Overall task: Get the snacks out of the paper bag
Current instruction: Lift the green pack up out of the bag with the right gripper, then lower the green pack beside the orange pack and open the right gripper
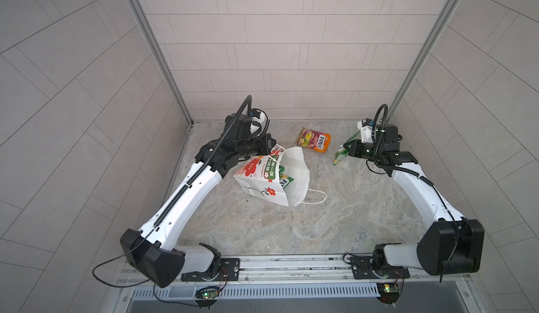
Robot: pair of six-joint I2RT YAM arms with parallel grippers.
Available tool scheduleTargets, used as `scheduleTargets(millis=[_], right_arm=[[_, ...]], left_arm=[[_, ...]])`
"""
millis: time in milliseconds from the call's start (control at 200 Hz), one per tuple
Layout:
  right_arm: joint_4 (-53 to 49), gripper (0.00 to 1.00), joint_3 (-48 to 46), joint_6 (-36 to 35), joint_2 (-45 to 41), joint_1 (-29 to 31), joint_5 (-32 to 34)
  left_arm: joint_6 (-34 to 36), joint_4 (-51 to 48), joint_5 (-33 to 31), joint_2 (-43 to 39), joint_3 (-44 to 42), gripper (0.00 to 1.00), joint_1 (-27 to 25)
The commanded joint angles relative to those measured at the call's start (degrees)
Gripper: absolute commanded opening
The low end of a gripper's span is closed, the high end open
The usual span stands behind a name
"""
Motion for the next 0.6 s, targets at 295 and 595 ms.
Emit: scheduleTargets(millis=[295,595], right_arm=[[7.79,0.0,14.97,-2.3,21.64,-0.84,-6.33],[3.14,0.0,14.98,-7.91,28.25,-6.13,-10.44]], left_arm=[[0.88,1.06,-0.25,-0.93,0.53,0.0,-0.17],[1.14,0.81,-0.2,-0.58,0.69,0.0,-0.18]])
